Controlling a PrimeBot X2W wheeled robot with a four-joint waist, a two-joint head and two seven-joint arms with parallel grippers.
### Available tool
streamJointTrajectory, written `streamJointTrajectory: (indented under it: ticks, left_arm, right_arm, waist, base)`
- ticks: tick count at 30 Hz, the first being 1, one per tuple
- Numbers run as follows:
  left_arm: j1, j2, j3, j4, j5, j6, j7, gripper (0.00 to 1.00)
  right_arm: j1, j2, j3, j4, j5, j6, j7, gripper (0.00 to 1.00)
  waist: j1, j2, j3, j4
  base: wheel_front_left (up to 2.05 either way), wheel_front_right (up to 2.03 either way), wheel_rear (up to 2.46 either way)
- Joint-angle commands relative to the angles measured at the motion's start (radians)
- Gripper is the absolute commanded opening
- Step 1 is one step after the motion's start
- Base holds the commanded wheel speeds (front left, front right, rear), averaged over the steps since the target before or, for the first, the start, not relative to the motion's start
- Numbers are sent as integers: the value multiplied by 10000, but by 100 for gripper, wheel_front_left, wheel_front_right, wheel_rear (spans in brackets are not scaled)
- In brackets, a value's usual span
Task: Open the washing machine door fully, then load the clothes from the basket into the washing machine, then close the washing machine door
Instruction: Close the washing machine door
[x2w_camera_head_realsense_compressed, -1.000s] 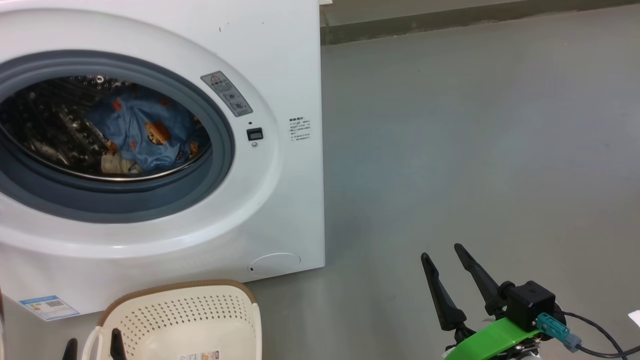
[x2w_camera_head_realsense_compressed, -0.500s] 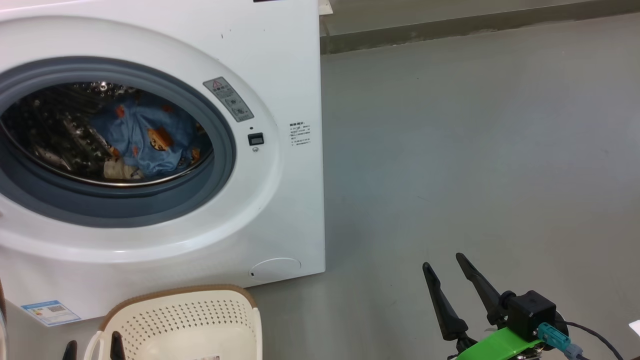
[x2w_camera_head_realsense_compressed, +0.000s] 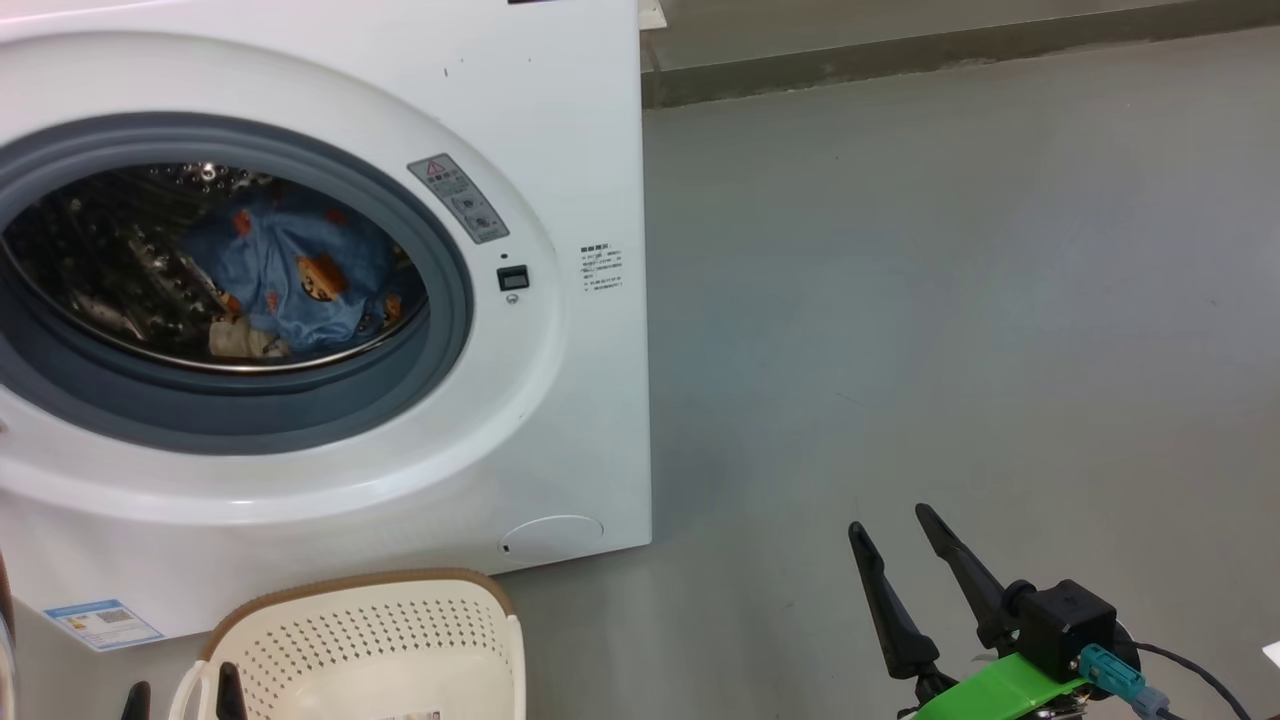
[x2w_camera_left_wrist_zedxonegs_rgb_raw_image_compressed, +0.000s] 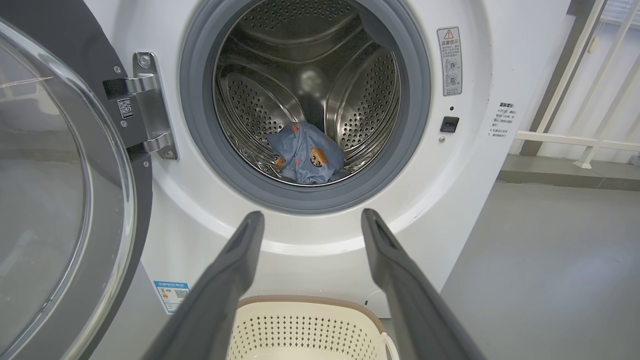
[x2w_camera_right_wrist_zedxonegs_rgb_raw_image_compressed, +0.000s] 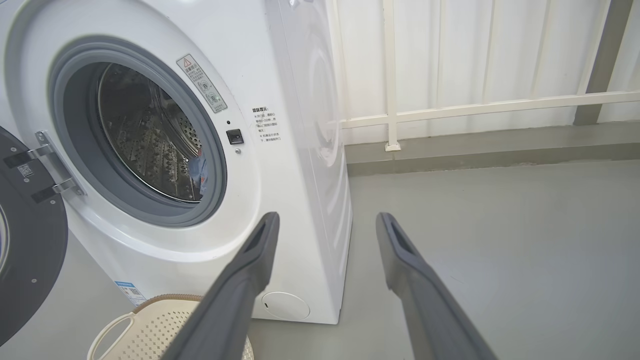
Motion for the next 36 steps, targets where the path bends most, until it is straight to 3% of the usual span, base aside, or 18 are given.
streamJointTrajectory:
  ticks: [1,21,36]
  left_arm:
    - [-164,122,343,-307,-33,35,-57,100]
    - [-164,122,321,-299,-18,84,-57,100]
    - [-288,122,331,-179,-6,68,-57,100]
  right_arm:
    - [-88,49,168,-277,-75,29,-49,100]
    - [-103,49,156,-257,8,29,-49,100]
    - [-116,49,83,-208,93,29,-49,100]
  waist:
    - [0,0,3,16]
    - [0,0,38,-14]
    - [0,0,83,-13]
  base:
    - [0,0,0]
    - [-11,11,1]
    - [-165,153,12]
